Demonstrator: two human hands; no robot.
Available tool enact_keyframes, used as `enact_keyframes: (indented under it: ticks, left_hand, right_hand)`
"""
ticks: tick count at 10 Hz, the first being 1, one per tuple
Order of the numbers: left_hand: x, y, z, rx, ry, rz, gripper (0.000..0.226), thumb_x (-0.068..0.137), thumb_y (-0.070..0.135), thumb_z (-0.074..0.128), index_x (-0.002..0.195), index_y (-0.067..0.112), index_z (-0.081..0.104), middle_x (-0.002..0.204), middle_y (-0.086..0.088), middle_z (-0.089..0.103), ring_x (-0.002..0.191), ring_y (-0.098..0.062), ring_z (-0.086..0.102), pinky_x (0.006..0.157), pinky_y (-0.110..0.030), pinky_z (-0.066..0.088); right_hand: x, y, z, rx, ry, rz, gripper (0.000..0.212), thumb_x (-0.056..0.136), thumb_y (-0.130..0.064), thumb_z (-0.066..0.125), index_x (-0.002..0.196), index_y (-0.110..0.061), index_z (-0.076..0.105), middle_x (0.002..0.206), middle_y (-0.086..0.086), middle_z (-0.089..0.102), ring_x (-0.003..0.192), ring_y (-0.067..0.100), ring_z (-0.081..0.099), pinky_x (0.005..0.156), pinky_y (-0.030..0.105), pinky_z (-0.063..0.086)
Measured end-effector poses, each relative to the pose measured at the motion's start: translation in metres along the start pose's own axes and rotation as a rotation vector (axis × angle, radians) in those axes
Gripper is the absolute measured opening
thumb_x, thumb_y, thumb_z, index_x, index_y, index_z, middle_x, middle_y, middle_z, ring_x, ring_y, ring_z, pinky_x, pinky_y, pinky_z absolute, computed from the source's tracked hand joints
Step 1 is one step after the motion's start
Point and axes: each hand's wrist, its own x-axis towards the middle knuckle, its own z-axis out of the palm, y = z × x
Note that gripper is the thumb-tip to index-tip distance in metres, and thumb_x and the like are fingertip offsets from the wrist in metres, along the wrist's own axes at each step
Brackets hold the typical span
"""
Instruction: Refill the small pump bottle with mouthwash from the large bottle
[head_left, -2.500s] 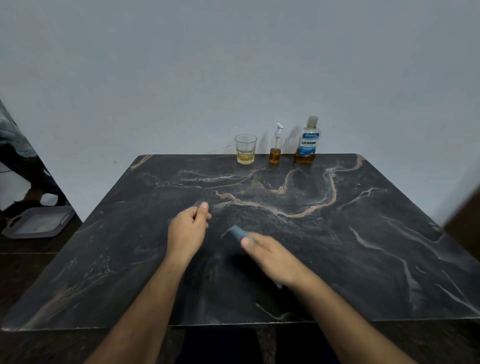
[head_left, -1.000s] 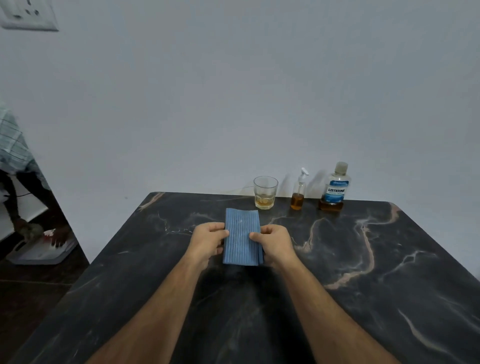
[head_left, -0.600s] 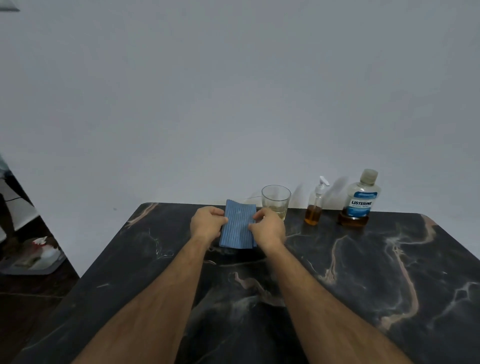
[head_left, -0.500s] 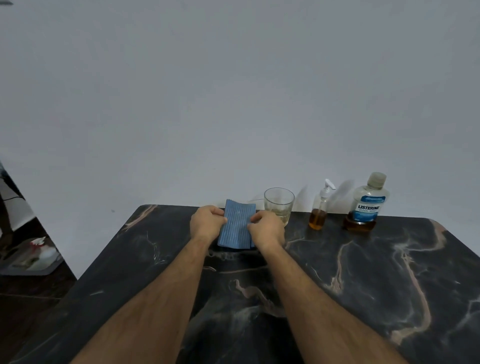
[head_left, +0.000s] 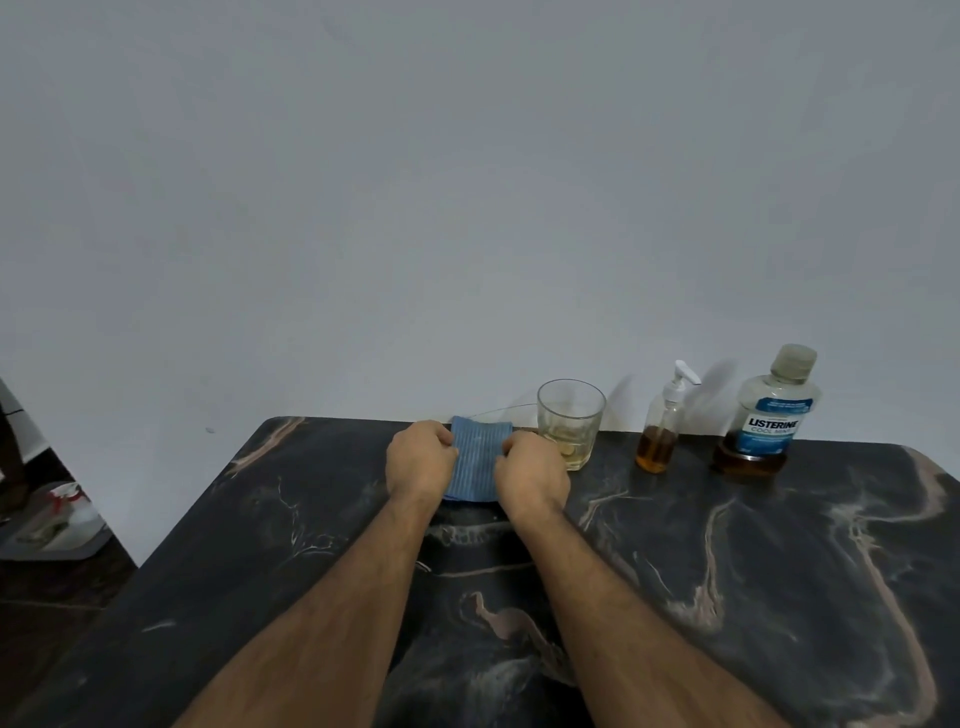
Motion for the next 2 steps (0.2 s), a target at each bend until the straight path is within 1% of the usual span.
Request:
enact_keyframes:
  ticks: [1, 2]
  left_hand:
    - [-0.009, 0.000, -0.002, 0.030, 0.037, 0.001, 0.017, 0.091, 0.025, 0.067, 0.105, 0.020, 0.074, 0.108, 0.002, 0.074, 0.098, -0.017, 0.067, 0.081, -0.034, 0.057]
    - [-0.023, 0.005, -0.006, -0.014, 0.124, 0.059, 0.019, 0.093, 0.027, 0.064, 0.107, 0.018, 0.073, 0.106, 0.003, 0.074, 0.095, -0.016, 0.068, 0.081, -0.033, 0.055]
  right_hand:
    - [-0.003, 0.000, -0.003, 0.010, 0.000, -0.029, 0.023, 0.097, -0.018, 0.052, 0.114, -0.015, 0.067, 0.117, 0.005, 0.066, 0.105, 0.025, 0.064, 0.080, 0.034, 0.052]
    - [-0.010, 0.004, -0.007, 0.014, 0.034, -0.068, 0.024, 0.097, -0.025, 0.053, 0.114, -0.016, 0.066, 0.115, 0.005, 0.065, 0.102, 0.025, 0.064, 0.079, 0.035, 0.053]
